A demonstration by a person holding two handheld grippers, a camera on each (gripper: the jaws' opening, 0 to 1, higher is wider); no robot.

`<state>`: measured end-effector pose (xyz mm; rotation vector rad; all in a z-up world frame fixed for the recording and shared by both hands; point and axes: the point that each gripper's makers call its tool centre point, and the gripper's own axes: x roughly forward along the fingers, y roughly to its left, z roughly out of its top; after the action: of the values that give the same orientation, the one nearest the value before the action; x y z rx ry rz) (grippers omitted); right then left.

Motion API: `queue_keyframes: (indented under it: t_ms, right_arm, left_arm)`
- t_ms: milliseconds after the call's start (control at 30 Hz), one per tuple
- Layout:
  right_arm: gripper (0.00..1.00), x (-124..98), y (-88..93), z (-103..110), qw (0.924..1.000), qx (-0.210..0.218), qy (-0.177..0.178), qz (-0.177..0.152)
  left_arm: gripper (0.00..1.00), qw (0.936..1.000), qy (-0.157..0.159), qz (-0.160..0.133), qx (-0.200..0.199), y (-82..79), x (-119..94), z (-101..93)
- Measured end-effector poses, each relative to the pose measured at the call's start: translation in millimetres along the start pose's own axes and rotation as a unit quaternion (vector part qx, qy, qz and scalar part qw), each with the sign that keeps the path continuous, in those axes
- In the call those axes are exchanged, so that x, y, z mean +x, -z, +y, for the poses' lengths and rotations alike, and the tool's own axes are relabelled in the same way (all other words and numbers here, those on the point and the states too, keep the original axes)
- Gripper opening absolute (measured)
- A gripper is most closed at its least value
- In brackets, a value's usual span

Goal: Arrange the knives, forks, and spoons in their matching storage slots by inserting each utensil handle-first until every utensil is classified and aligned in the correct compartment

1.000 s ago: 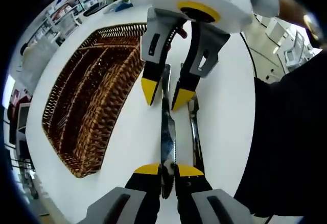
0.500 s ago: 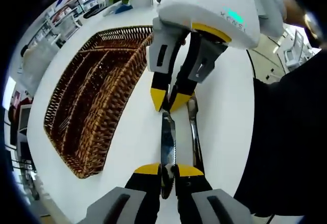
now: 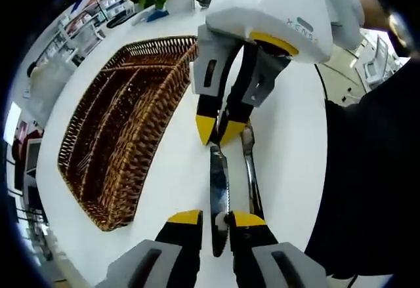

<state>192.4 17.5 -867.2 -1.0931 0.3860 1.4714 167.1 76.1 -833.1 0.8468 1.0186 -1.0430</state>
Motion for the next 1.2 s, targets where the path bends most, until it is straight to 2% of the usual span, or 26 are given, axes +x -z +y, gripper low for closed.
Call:
queue_keyframes:
  t_ms: [167, 267, 333, 400, 467, 500, 567, 633, 700, 733, 867, 933, 1200]
  right_arm:
    - [0.04, -1, -2.8, 0, 1.0, 0.007, 0.002, -0.002]
    - [0.04, -1, -3.3, 0, 0.9999, 0.01, 0.001, -0.002]
    - [0.04, -2, -3.2, 1, 0.9999, 0.015, 0.001, 0.0]
    - [0.04, -2, -1.9, 0, 0.9998, 0.017, 0.005, 0.006]
    - [0.04, -3, 0.3, 1, 0.9997, 0.02, 0.002, 0.013]
    - [0.04, -4, 1.5, 1, 0.9996, 0.022, 0.004, 0.018]
    - [0.04, -4, 1.3, 1, 0.9996, 0.022, 0.004, 0.019]
    - [0.04, -6, 0.0, 1, 0.9995, 0.025, 0.006, 0.018]
    - [0.04, -7, -2.1, 0, 0.9995, 0.026, 0.007, 0.016]
    - [0.04, -8, -3.1, 0, 0.9995, 0.026, 0.007, 0.015]
    - [0.04, -11, -6.8, -2, 0.9994, 0.03, 0.012, 0.01]
    - [0.04, -13, -8.9, -3, 0.9993, 0.034, 0.015, 0.008]
    - [0.04, -20, -12.7, -7, 0.9987, 0.044, 0.026, 0.01]
  left_arm:
    - [0.4, 0.9994, 0.001, -0.036, 0.002, -5.3, -3, -1.2]
    - [0.46, 0.9979, -0.007, -0.064, -0.007, -6.6, -5, 0.0]
    - [0.51, 0.9952, -0.014, -0.094, -0.022, -10.7, -7, 2.1]
    - [0.6, 0.9889, -0.016, -0.14, -0.047, -14.3, -11, 1.8]
    - [0.7, 0.984, -0.027, -0.169, -0.049, -15.8, -15, 3.4]
    - [0.74, 0.9792, -0.04, -0.191, -0.054, -16.5, -17, 6.3]
    - [0.83, 0.9728, -0.053, -0.216, -0.063, -16.6, -20, 8.4]
    - [0.9, 0.96, -0.072, -0.258, -0.082, -16.4, -25, 11.7]
    - [0.96, 0.9512, -0.088, -0.283, -0.087, -16.3, -30, 14.3]
    - [0.98, 0.9451, -0.097, -0.296, -0.098, -14.6, -32, 15.6]
    - [1.0, 0.9349, -0.095, -0.32, -0.122, -10.7, -36, 13.9]
    - [1.0, 0.9315, -0.087, -0.327, -0.134, -10.2, -36, 11.3]
    - [1.0, 0.9177, -0.094, -0.352, -0.158, -11.8, -39, 12.9]
